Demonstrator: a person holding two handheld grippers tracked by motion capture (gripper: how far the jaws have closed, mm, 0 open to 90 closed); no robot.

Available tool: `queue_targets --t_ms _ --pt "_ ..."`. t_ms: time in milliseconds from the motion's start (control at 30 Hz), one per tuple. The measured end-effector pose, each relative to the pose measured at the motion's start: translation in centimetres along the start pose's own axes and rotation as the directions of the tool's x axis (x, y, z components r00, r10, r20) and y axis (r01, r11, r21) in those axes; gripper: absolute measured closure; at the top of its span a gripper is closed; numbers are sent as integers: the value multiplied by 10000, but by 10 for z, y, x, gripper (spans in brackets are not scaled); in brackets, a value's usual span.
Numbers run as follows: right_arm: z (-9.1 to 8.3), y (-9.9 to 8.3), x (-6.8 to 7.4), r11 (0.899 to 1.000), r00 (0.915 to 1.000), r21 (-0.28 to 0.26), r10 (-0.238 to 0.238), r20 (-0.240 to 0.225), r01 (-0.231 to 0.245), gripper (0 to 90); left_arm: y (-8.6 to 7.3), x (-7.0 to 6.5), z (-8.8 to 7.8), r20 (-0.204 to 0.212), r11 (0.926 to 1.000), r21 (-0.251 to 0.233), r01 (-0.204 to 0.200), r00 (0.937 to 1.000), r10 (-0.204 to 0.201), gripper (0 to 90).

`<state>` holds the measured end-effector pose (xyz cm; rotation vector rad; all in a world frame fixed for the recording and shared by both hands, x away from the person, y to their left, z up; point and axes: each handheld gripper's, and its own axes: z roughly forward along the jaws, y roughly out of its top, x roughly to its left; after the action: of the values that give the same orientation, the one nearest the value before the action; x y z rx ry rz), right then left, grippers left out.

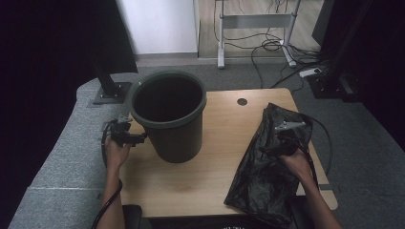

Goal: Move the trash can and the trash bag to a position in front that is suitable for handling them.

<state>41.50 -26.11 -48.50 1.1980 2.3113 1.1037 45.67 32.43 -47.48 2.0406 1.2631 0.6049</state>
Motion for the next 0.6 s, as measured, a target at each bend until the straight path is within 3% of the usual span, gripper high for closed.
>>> queue_targets --t_ms 67,167,200,267,300,467,600 --pt "7 8 2 9997 9999 -209 -126 23 127 0 3 -6 4 138 10000 -43 -69 9999 69 0" --pt "16 18 3 9993 9997 -317 -207 134 211 0 15 -25 13 443 9987 -35 -516 9977 517 0" --pt "16 18 3 9993 9997 -317 -207 134 211 0 15 -25 13 443 9987 -35 -516 9977 517 0" --pt "25 27 3 9991 9995 -339 -248 181 254 0 25 -41 21 567 9956 5 -937 9940 935 0" --pt "27 29 3 9991 9996 -354 -228 178 234 0 25 -41 21 567 9956 5 -937 9940 935 0" --pt "42 42 2 9993 9997 -316 -197 167 203 0 41 -70 35 890 9892 -143 -1456 9852 1463 0" --pt "51 48 1 9989 9999 -476 -31 150 38 0 52 -97 46 1366 9841 -341 -1742 9747 1772 0"
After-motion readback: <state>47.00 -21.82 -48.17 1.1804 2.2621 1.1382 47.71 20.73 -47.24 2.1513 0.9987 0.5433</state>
